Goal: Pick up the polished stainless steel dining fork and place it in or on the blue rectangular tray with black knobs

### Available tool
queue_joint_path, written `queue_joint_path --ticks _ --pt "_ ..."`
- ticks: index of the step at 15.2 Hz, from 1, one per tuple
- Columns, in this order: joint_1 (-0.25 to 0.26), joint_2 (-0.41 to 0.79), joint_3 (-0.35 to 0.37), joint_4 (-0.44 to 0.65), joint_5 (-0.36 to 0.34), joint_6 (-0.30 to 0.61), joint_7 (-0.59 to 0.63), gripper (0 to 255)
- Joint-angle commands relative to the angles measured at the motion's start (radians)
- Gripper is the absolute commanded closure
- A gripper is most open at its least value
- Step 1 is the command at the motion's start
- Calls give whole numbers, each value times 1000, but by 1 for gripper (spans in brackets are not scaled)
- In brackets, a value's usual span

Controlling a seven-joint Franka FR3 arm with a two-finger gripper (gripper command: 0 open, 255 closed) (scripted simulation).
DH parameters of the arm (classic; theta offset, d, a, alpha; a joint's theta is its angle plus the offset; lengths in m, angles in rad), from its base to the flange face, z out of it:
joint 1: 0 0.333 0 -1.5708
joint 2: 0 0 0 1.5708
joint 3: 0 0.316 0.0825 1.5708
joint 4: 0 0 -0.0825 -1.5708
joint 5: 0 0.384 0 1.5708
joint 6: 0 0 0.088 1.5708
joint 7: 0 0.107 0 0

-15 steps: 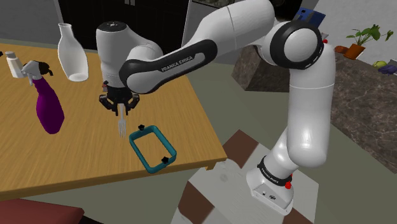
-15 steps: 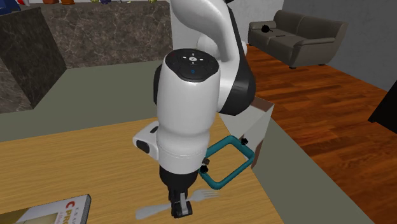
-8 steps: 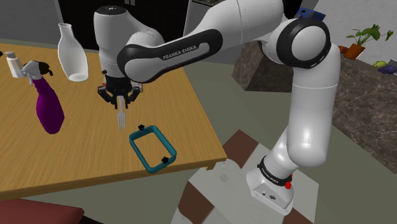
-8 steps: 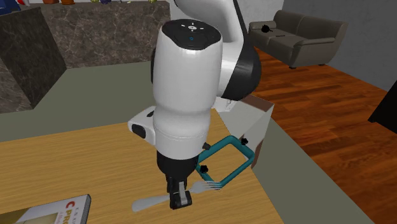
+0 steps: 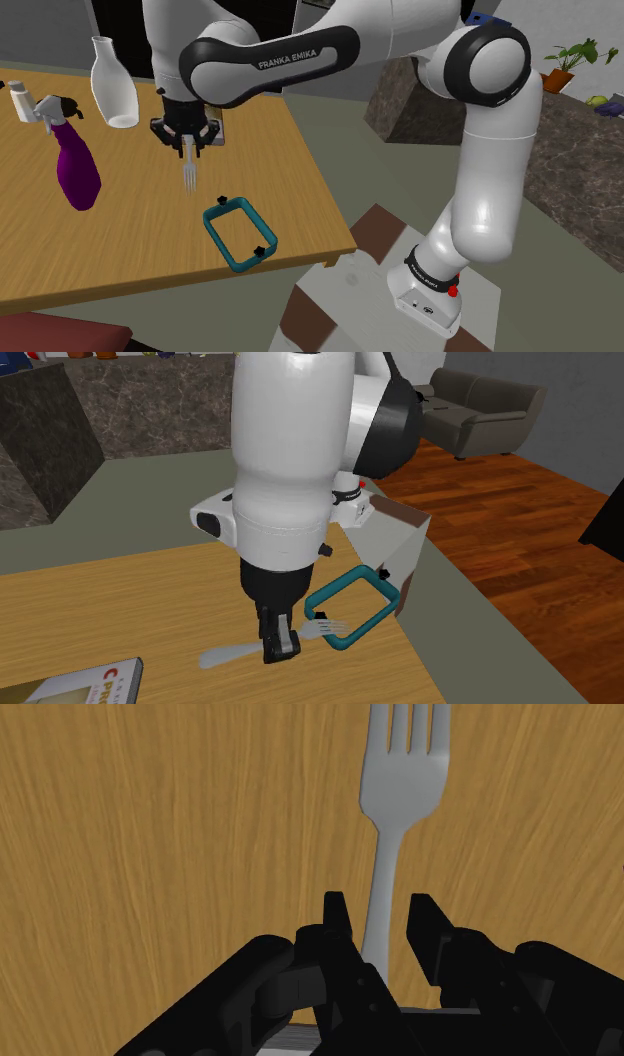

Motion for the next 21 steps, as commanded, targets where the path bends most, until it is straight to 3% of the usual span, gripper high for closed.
queue_joint_path --ticks 1,4,12,18,21 --pt "-1 -11 3 12 7 -21 -6 255" --pt "-1 -18 6 29 13 -43 -13 255" --pt "-44 -316 66 -379 137 96 23 255" --pt "-21 -547 100 -633 275 157 20 255" --pt "-20 -525 102 -656 257 196 37 255"
